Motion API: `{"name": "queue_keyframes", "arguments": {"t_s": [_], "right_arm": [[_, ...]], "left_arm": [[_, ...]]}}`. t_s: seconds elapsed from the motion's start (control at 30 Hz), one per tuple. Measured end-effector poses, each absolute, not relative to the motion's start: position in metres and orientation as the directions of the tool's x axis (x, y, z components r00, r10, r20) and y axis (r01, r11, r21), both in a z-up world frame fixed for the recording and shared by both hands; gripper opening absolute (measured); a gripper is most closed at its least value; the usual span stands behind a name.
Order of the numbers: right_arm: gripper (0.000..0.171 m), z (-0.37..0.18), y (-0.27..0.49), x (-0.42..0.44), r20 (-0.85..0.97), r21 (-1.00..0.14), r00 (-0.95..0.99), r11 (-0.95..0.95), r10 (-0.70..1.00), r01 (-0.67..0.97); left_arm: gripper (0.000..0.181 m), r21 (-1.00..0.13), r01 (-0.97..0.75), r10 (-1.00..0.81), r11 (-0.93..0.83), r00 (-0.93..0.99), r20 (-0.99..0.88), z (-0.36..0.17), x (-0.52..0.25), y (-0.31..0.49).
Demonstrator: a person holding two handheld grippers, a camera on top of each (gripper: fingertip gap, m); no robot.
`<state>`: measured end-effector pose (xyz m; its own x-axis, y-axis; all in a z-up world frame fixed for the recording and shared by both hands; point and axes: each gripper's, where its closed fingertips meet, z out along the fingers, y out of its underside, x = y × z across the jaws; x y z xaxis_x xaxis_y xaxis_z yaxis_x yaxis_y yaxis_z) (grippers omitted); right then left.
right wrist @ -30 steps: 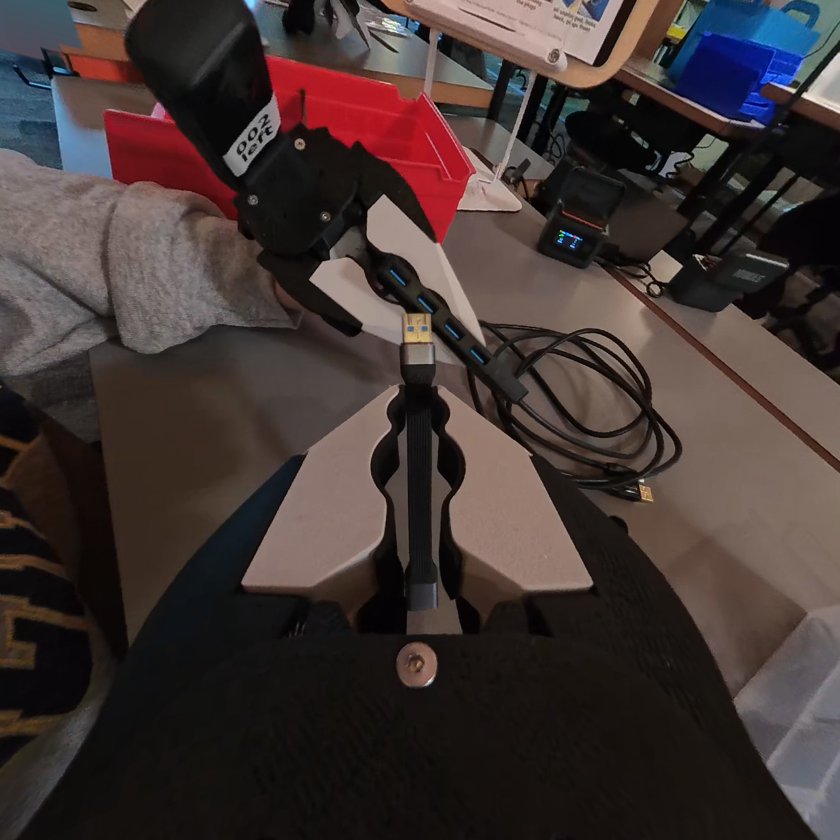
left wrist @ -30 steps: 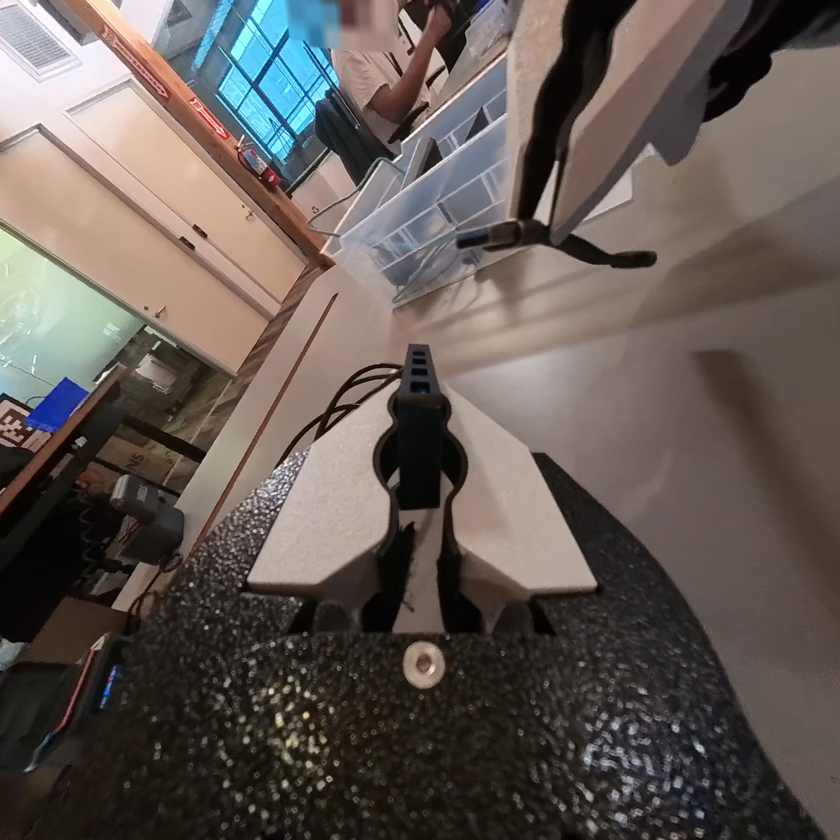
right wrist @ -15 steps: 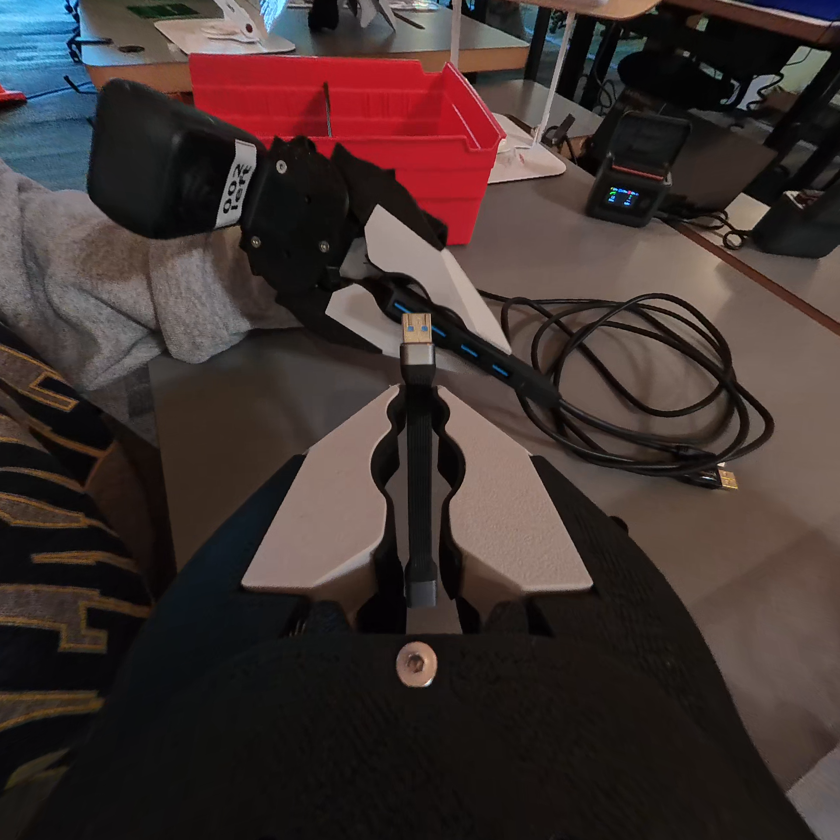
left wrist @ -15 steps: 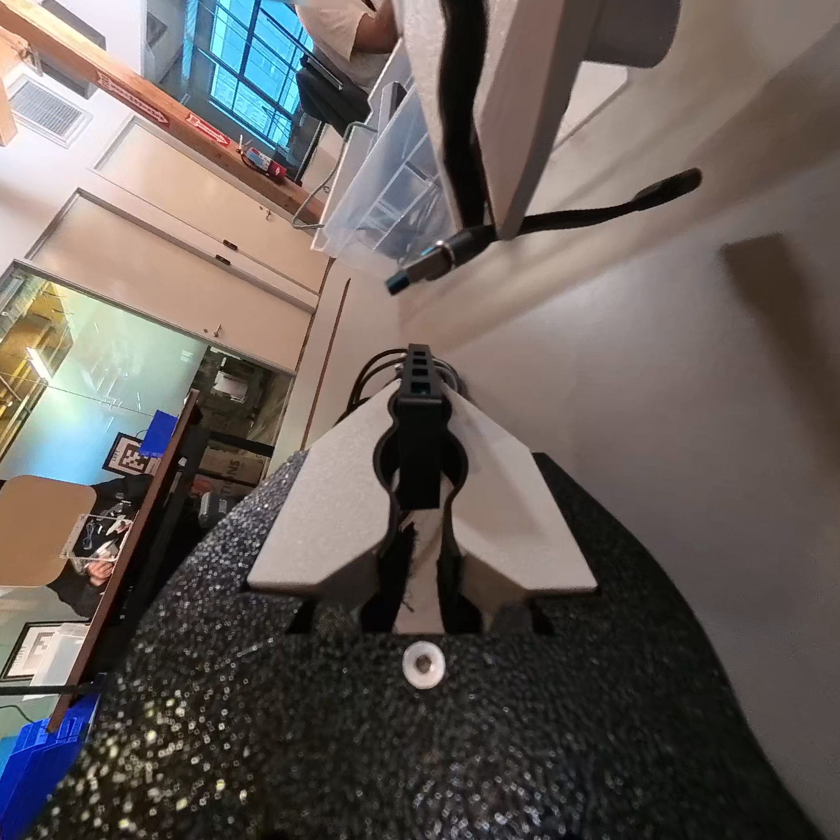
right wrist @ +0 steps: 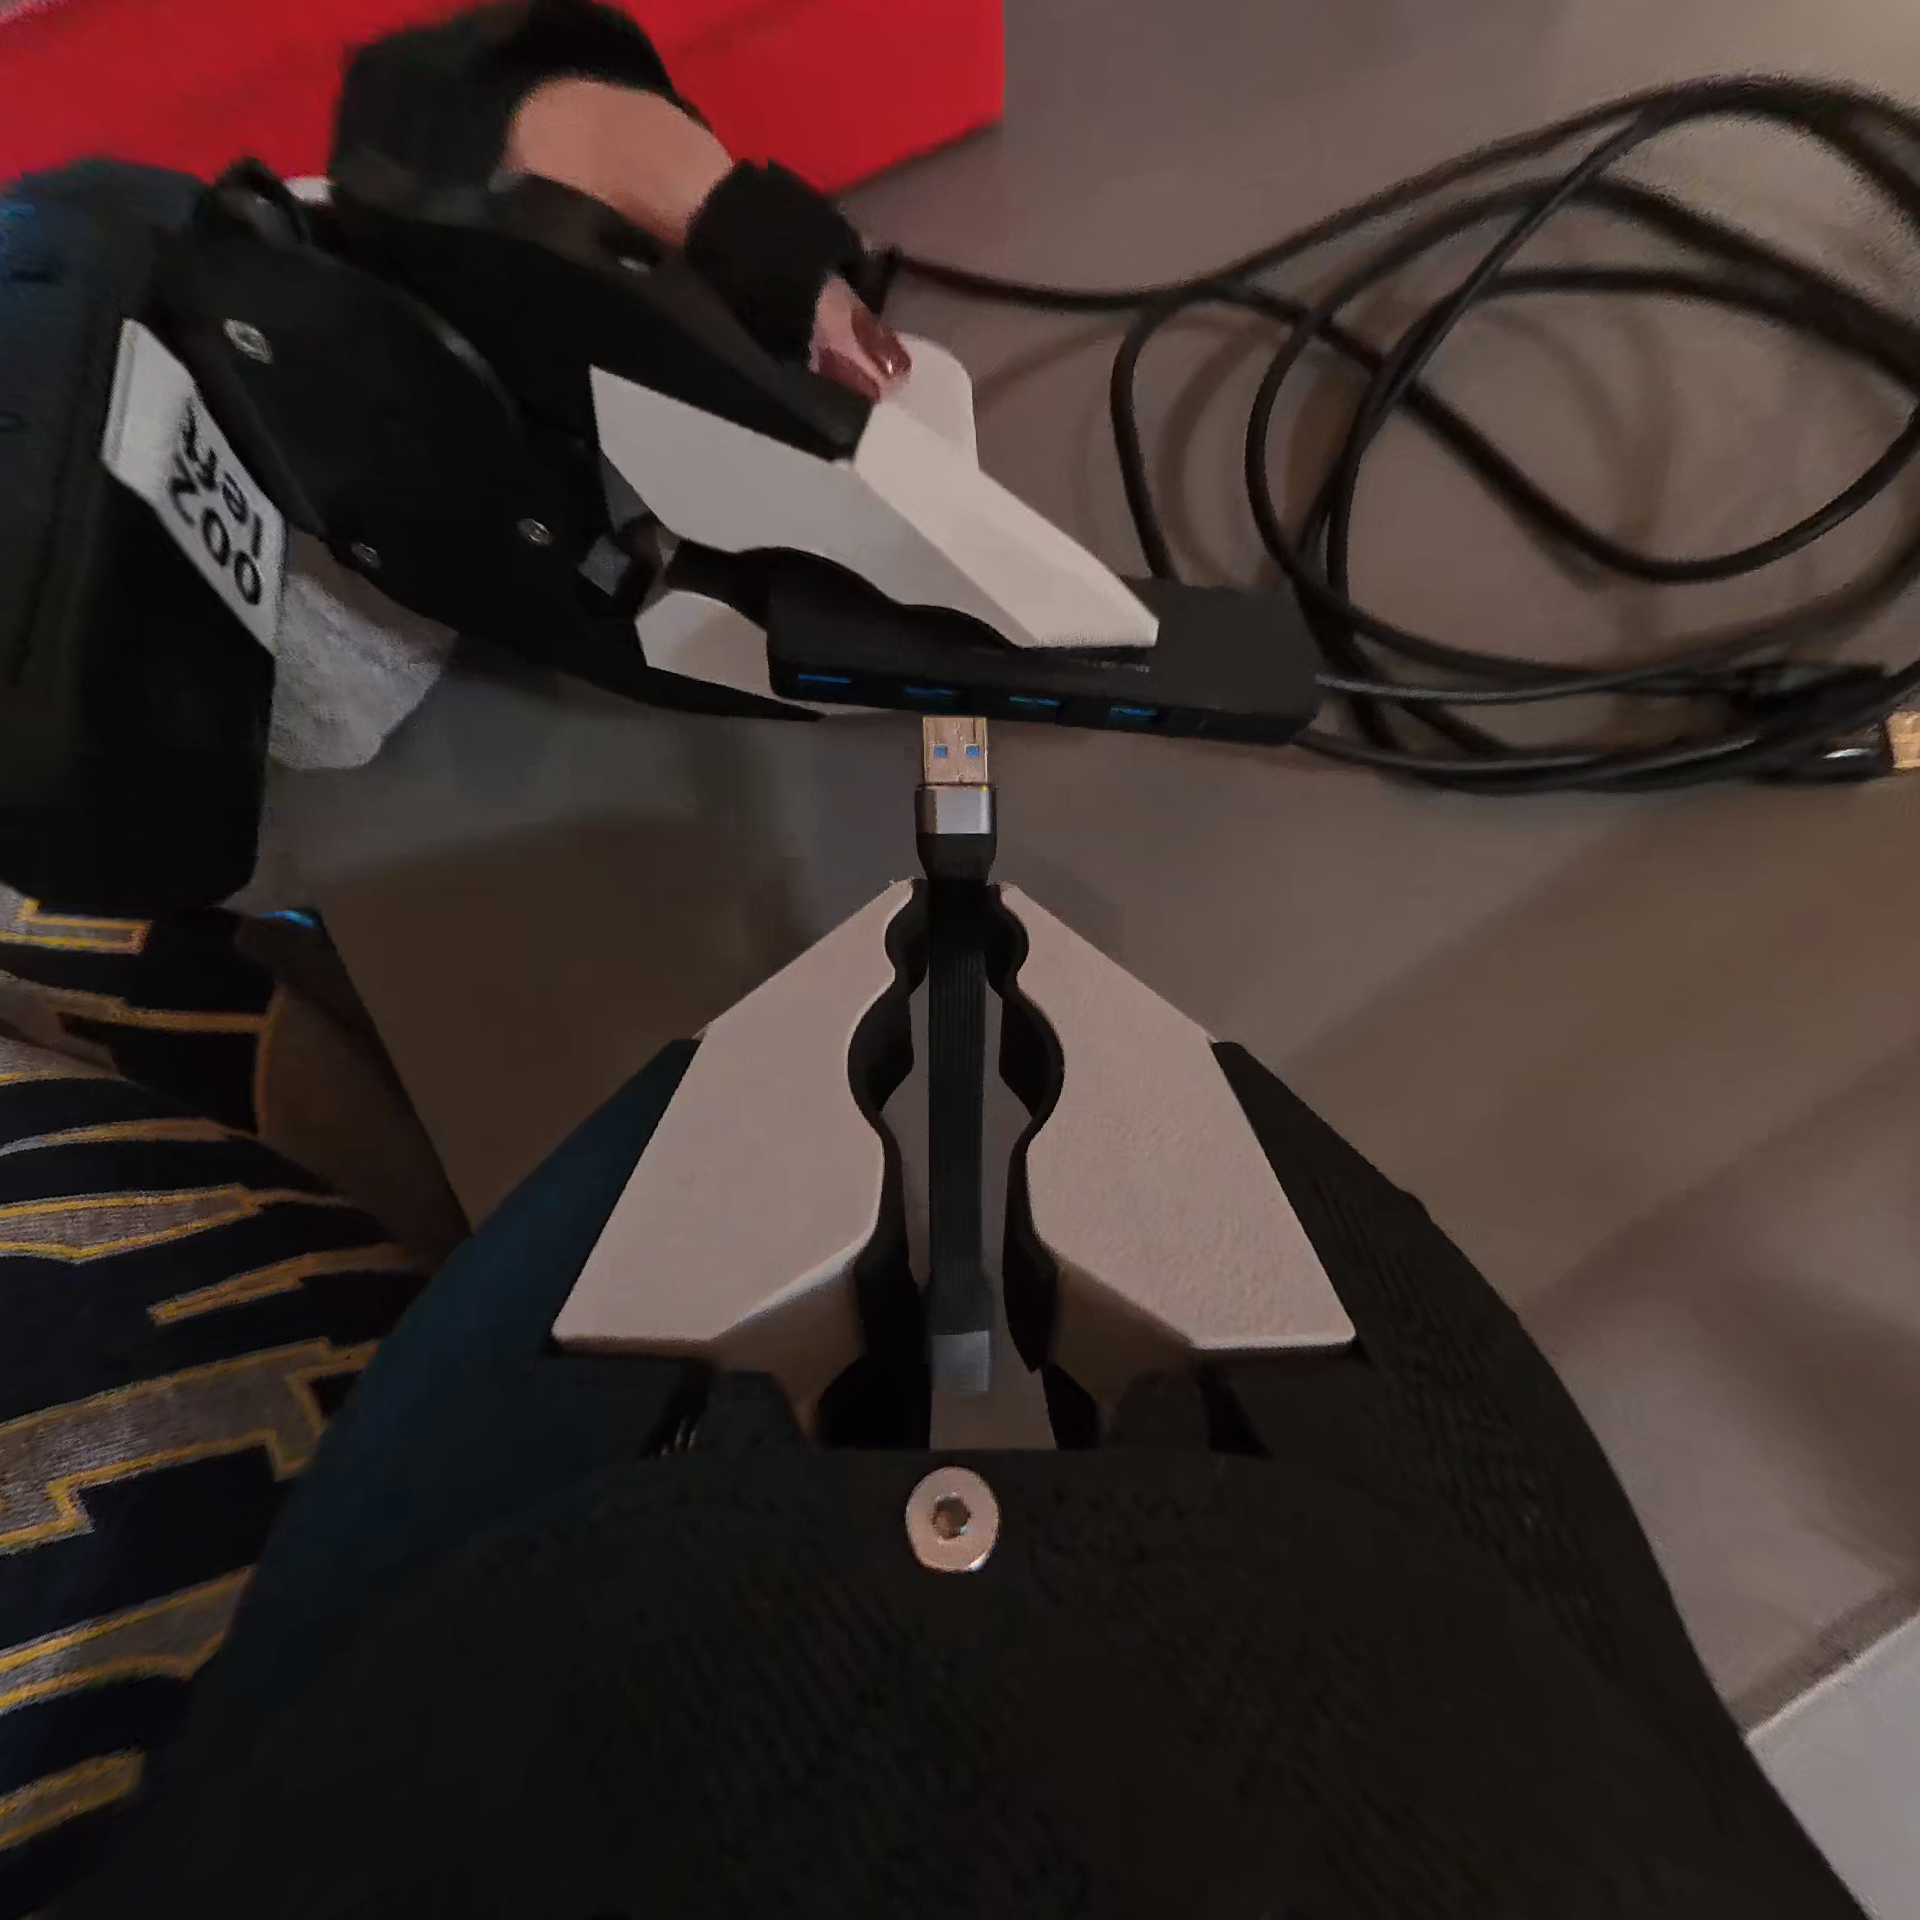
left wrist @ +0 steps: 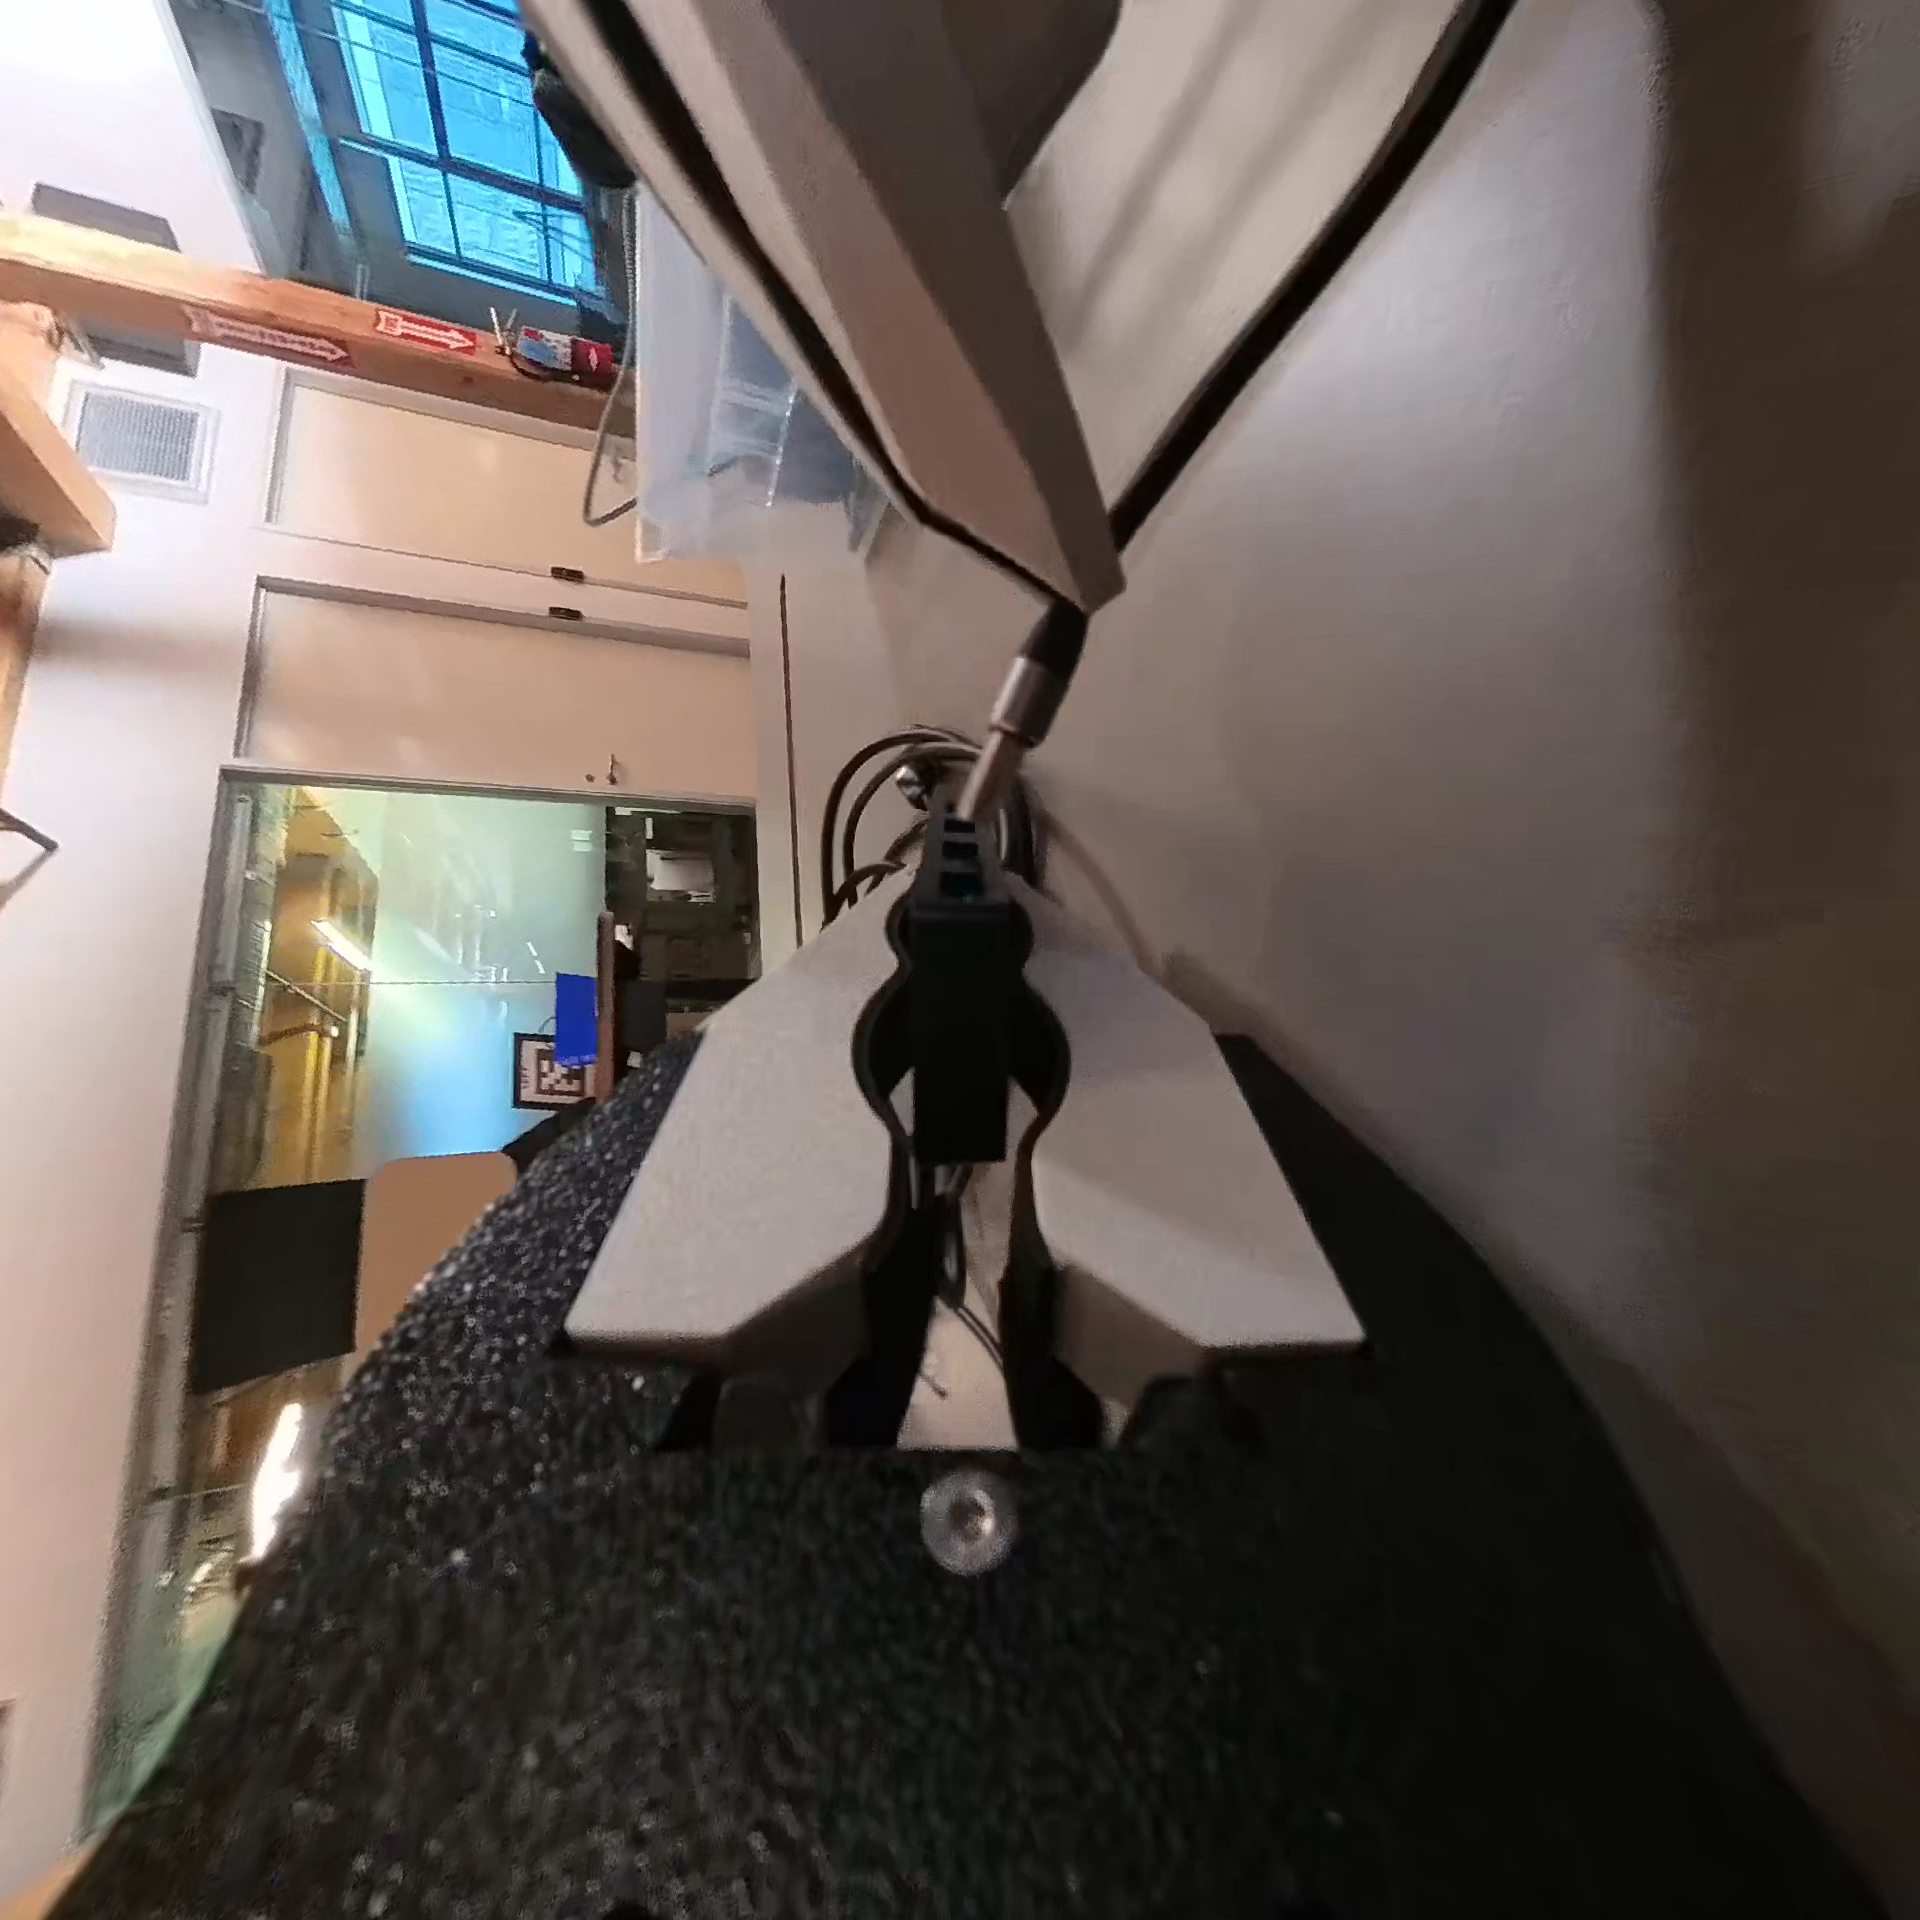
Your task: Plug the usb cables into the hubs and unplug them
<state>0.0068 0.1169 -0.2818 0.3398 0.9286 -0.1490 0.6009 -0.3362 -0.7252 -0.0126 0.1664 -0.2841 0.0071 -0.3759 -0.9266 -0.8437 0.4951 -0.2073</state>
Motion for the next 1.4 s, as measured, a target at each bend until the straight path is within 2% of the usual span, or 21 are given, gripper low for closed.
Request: {"name": "queue_keyframes", "arguments": {"t_s": [0.17, 0.43, 0.77, 0.97, 1.4], "right_arm": [[0.008, -0.293, 0.114, 0.003, -0.200, -0.675, 0.348, -0.386, 0.916, 0.628], [0.008, -0.293, 0.110, 0.002, -0.259, -0.669, 0.343, -0.424, 0.903, 0.610], [0.008, -0.300, 0.111, 0.007, -0.240, -0.650, 0.352, -0.419, 0.905, 0.634], [0.008, -0.307, 0.109, 0.007, -0.225, -0.617, 0.355, -0.415, 0.907, 0.669], [0.008, -0.302, 0.110, 0.008, -0.242, -0.628, 0.357, -0.426, 0.902, 0.652]], "left_arm": [[0.008, -0.153, -0.848, -0.362, 0.508, -0.049, -0.931, -0.292, -0.012, 0.167], [0.008, -0.125, -0.843, -0.358, 0.523, -0.084, -0.930, -0.299, -0.012, 0.167], [0.008, -0.041, -0.846, -0.318, 0.531, -0.155, -0.935, -0.305, -0.009, 0.166], [0.008, -0.043, -0.843, -0.324, 0.536, -0.159, -0.933, -0.306, -0.008, 0.165], [0.008, -0.063, -0.843, -0.339, 0.535, -0.145, -0.930, -0.306, -0.010, 0.165]]}}
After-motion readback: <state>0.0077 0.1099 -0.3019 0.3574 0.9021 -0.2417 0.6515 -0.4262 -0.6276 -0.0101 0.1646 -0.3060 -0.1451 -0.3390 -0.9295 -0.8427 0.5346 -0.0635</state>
